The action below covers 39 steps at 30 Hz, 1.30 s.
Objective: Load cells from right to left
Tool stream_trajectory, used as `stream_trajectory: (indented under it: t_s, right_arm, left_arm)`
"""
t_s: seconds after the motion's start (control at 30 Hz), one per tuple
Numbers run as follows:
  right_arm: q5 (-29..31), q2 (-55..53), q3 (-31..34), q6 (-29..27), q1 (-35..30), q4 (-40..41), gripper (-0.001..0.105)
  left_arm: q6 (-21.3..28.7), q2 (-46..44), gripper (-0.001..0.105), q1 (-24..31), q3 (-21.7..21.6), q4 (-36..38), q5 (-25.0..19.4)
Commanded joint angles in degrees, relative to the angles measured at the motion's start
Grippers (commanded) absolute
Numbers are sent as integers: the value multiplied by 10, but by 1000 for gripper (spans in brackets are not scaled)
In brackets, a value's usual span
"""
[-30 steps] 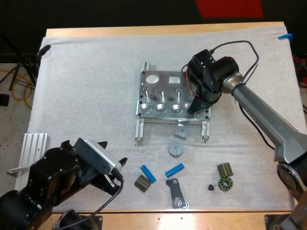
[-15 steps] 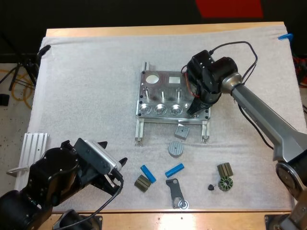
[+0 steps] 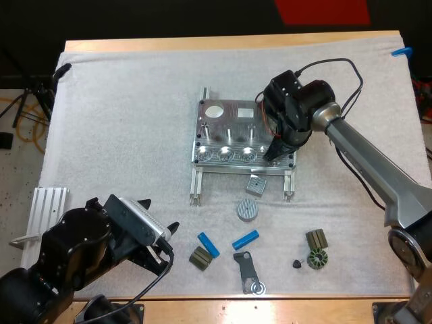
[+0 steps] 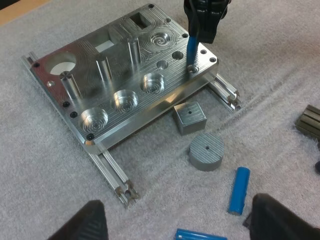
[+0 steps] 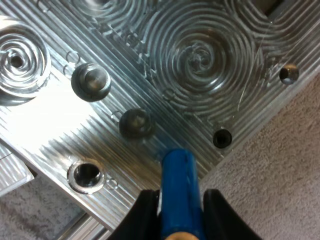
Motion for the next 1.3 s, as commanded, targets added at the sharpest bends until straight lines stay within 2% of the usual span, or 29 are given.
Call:
stream_trajectory:
  t_s: [0.0,0.03,0.1,0.2,0.6,0.73,0.83,1.1,1.27]
  right_arm:
    - [5,0,0,2,-5,4,21]
    - [5,0,0,2,-5,4,25]
    - [5,0,0,3,-5,-1,41]
    - [-2,-2,0,25,-5,-14,49]
    - [-28,-56,-10,40,-5,-40,50]
    - [8,-70,-10,40,-5,-40,50]
    - [59,-75,-10,40,-5,-37,50]
    - [100,-74,8,40,-5,-28,50]
    - [99,-74,33,40,-5,-29,50]
  left_arm:
    - [-1,-4,60,-3,-4,-6,-10]
    - [-1,-4,60,-3,-4,-6,-10]
    - [-1,-4,60,-3,-4,-6,-10]
    - [-1,-4,60,-3,-4,-6,-10]
    - [-1,-4,60,-3,-4,-6,-10]
    - [-1,-4,60,-3,-4,-6,-10]
    - [-1,-4,60,-3,-4,-6,-10]
    - [-1,-4,60,-3,-4,-6,-10]
    - [-1,-4,60,-3,-4,-6,-10]
